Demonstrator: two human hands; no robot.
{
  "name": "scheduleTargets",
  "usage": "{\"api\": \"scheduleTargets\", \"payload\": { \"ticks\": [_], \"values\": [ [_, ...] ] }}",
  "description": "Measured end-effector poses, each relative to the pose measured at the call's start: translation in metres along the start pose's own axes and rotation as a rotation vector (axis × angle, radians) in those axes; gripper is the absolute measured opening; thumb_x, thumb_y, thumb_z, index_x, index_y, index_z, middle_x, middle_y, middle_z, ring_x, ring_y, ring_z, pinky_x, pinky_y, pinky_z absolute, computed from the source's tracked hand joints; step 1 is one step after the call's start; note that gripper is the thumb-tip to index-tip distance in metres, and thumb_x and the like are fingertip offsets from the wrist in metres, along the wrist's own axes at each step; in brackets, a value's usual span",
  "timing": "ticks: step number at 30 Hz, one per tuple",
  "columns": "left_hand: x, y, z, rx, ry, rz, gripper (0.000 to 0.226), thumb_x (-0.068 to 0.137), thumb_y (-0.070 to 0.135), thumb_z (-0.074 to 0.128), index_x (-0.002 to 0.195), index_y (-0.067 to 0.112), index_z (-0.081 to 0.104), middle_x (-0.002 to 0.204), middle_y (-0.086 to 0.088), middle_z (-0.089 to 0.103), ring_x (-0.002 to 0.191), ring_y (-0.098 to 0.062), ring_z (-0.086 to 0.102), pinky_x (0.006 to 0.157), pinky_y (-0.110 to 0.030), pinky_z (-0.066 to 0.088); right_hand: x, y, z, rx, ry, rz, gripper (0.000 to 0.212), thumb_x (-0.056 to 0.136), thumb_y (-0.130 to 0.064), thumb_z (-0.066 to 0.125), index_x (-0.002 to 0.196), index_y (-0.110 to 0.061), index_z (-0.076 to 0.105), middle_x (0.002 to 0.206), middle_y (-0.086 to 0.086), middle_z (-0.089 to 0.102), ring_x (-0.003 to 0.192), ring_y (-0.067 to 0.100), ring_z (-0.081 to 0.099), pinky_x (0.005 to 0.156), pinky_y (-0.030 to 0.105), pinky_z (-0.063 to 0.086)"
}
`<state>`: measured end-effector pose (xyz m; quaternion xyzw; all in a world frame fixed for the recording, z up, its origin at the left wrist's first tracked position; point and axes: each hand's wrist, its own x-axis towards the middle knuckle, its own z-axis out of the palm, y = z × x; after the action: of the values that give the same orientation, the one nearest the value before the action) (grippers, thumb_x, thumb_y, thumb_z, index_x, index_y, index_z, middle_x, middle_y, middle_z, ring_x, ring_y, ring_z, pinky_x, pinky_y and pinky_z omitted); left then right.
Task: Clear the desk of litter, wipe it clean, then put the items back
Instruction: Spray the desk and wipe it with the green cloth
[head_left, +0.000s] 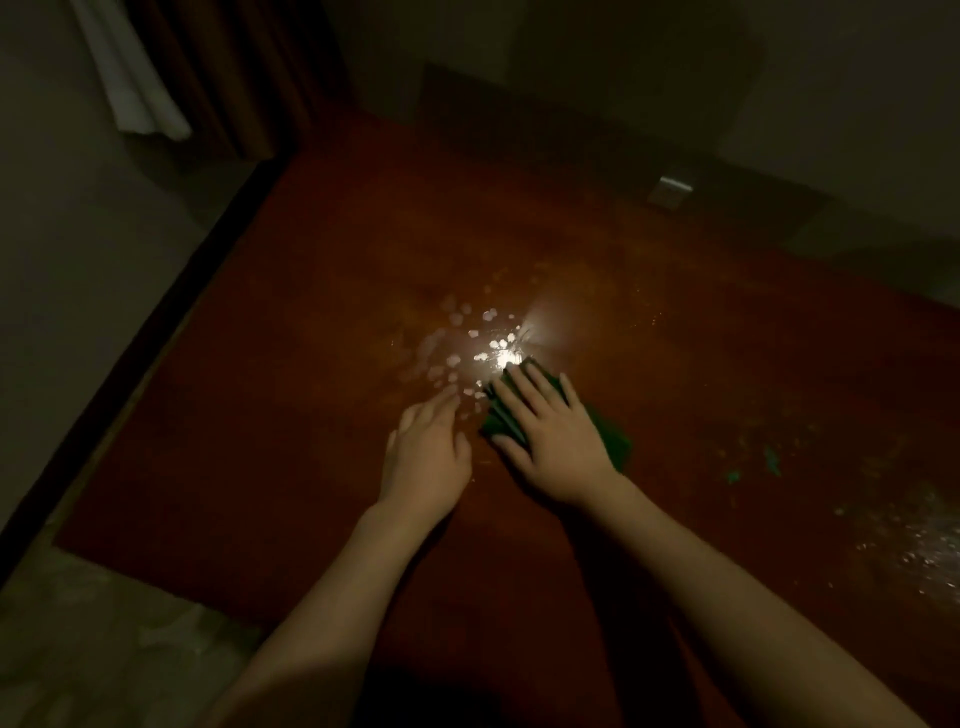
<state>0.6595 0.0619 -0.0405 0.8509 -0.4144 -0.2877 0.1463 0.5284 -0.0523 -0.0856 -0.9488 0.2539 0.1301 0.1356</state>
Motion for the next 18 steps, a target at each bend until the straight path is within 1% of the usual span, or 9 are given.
{"api": "scheduleTargets", "payload": {
  "ticks": [2, 3, 5, 6, 8, 10, 12, 15, 18],
  "values": [
    [0.011, 0.011, 0.002, 0.020, -0.022, 0.001, 0.051, 0.099, 0.024, 0.039, 0.148, 0.017, 0.027, 0.156, 0.001, 0.022, 0.143, -0.016, 0.015, 0.116, -0.035, 0.017, -0.020, 0.024, 0.004, -0.038, -0.047, -0.073, 0.067, 0.094, -0.064, 0.007, 0.151, -0.030, 0.000, 0.158, 0.000, -0.002, 0.146, 0.021, -0.004, 0.118, 0.049, 0.000],
    [0.016, 0.016, 0.004, 0.026, -0.032, 0.002, 0.053, 0.099, 0.025, 0.039, 0.149, 0.018, 0.024, 0.158, 0.001, 0.018, 0.145, -0.016, 0.011, 0.116, -0.036, 0.014, -0.024, 0.041, 0.004, -0.063, -0.047, -0.051, 0.068, 0.093, -0.066, 0.003, 0.150, -0.030, -0.003, 0.158, 0.000, -0.004, 0.146, 0.021, -0.005, 0.116, 0.047, -0.004],
    [0.027, 0.025, 0.006, 0.045, -0.040, 0.010, 0.056, 0.100, 0.029, 0.039, 0.151, 0.019, 0.018, 0.159, 0.000, 0.009, 0.146, -0.017, 0.003, 0.118, -0.037, 0.007, -0.019, 0.077, -0.005, -0.069, -0.022, 0.124, 0.069, 0.090, -0.067, -0.001, 0.147, -0.031, -0.013, 0.156, 0.001, -0.014, 0.144, 0.020, -0.013, 0.115, 0.043, -0.010],
    [0.032, 0.028, 0.007, 0.060, -0.043, 0.009, 0.058, 0.100, 0.031, 0.039, 0.151, 0.019, 0.015, 0.160, 0.000, 0.006, 0.147, -0.017, -0.001, 0.118, -0.038, 0.004, -0.011, 0.094, -0.010, -0.064, -0.001, 0.236, 0.069, 0.091, -0.067, 0.000, 0.147, -0.030, -0.015, 0.156, 0.002, -0.016, 0.144, 0.019, -0.015, 0.116, 0.042, -0.010],
    [0.040, 0.034, 0.010, 0.094, -0.050, 0.001, 0.061, 0.099, 0.034, 0.039, 0.152, 0.020, 0.012, 0.160, -0.001, -0.002, 0.146, -0.018, -0.006, 0.118, -0.040, -0.001, 0.015, 0.116, -0.025, -0.025, 0.065, 0.423, 0.069, 0.095, -0.062, 0.009, 0.150, -0.026, -0.011, 0.159, 0.006, -0.012, 0.146, 0.021, -0.011, 0.118, 0.043, -0.006],
    [0.047, 0.041, 0.015, 0.136, -0.071, 0.006, 0.064, 0.099, 0.037, 0.039, 0.152, 0.021, 0.007, 0.160, -0.002, -0.009, 0.146, -0.019, -0.012, 0.117, -0.041, -0.006, 0.051, 0.118, -0.038, 0.020, 0.115, 0.507, 0.069, 0.097, -0.059, 0.013, 0.152, -0.022, -0.004, 0.160, 0.008, -0.007, 0.147, 0.024, -0.005, 0.119, 0.045, -0.002],
    [0.053, 0.050, 0.023, 0.181, -0.100, 0.023, 0.068, 0.098, 0.039, 0.039, 0.152, 0.022, 0.001, 0.159, -0.005, -0.013, 0.145, -0.021, -0.017, 0.116, -0.044, -0.009, 0.084, 0.100, -0.046, 0.016, 0.125, 0.470, 0.067, 0.098, -0.057, 0.013, 0.152, -0.022, -0.004, 0.160, 0.007, -0.006, 0.147, 0.025, -0.004, 0.118, 0.045, -0.003],
    [0.062, 0.060, 0.029, 0.219, -0.113, 0.008, 0.073, 0.098, 0.043, 0.038, 0.152, 0.018, -0.005, 0.158, -0.005, -0.019, 0.144, -0.022, -0.021, 0.115, -0.046, -0.011, 0.101, 0.068, -0.044, 0.021, 0.124, 0.247, 0.064, 0.099, -0.055, 0.017, 0.153, -0.024, 0.000, 0.160, 0.004, -0.002, 0.148, 0.022, -0.003, 0.116, 0.042, -0.007],
    [0.073, 0.061, 0.027, 0.242, -0.098, -0.031, 0.077, 0.097, 0.050, 0.035, 0.151, 0.017, -0.009, 0.156, -0.004, -0.023, 0.143, -0.022, -0.023, 0.115, -0.048, -0.010, 0.080, 0.071, -0.037, 0.033, 0.056, 0.033, 0.064, 0.098, -0.057, 0.020, 0.152, -0.029, -0.001, 0.160, 0.000, -0.004, 0.147, 0.019, -0.005, 0.117, 0.039, -0.007]
  ]
}}
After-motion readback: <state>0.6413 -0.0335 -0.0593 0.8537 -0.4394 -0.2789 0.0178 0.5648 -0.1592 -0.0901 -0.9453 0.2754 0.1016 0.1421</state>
